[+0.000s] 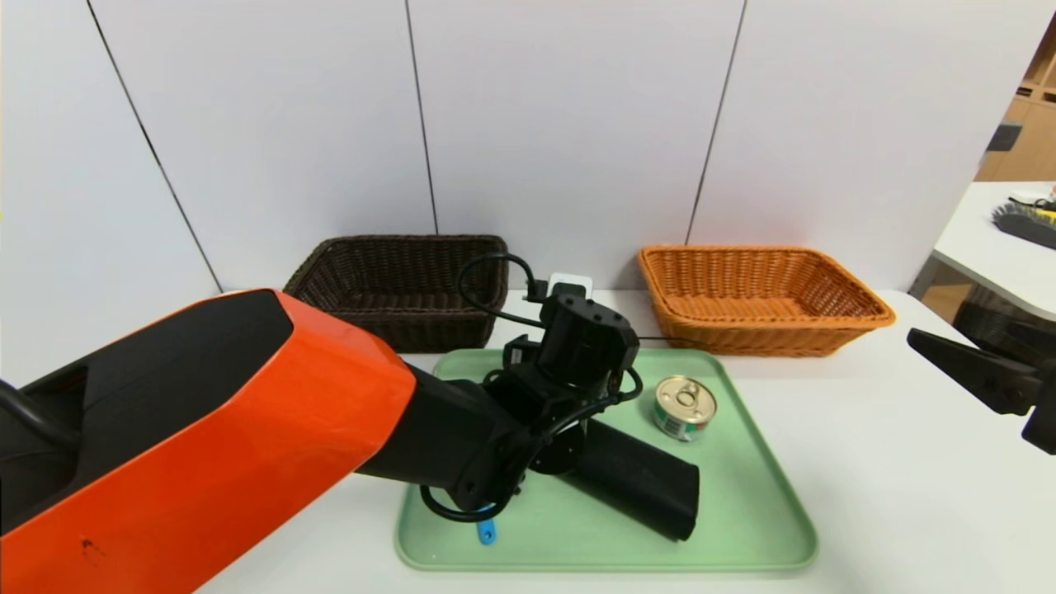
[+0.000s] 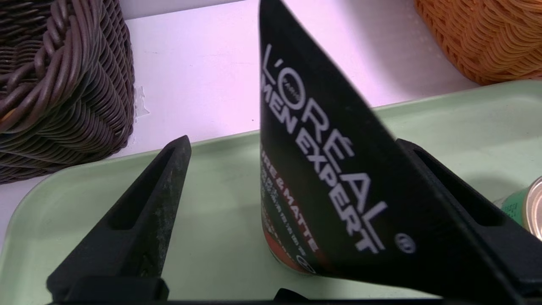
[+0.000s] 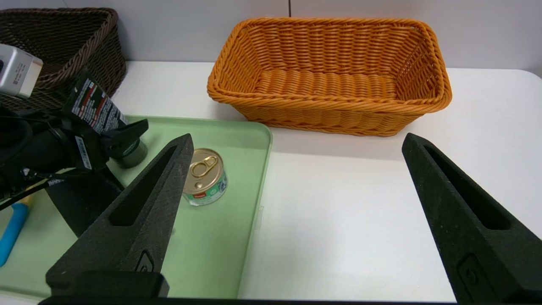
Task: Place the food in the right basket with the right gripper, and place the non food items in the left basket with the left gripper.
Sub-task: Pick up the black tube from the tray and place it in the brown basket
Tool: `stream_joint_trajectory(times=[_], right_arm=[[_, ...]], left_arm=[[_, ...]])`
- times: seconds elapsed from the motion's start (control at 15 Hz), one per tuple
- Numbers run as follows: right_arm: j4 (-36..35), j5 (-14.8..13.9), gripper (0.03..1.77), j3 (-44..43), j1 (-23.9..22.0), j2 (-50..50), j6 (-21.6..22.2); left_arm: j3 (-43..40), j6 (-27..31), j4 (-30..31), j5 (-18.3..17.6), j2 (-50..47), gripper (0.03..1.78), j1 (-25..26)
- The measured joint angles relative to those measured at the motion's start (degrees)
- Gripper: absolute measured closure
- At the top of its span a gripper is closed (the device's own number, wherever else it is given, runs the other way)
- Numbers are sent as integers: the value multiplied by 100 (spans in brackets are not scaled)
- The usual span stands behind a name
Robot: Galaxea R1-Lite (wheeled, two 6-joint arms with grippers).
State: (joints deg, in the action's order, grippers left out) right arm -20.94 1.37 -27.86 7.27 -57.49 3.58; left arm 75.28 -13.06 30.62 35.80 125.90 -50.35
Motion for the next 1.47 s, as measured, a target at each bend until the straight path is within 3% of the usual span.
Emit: stream_joint_trajectory(times=[0.2, 0.47, 0.53, 1.2, 1.47], right_arm=[[48, 11, 10, 22, 1, 66, -1], [50, 17, 10, 116, 1, 145, 2], [48, 20, 10, 134, 1, 160, 0], [69, 11, 10, 366, 1, 330, 7], [347, -11, 10, 394, 0, 457, 27]], left_arm=[[-2, -2, 18, 0, 0, 62, -10], [-11, 2, 16, 0, -11, 106, -10], [-11, 5, 18, 0, -22, 144, -10], [-83, 0, -227, -66, -601, 148, -207], [-9, 5, -581, -354, -1314, 148, -397]])
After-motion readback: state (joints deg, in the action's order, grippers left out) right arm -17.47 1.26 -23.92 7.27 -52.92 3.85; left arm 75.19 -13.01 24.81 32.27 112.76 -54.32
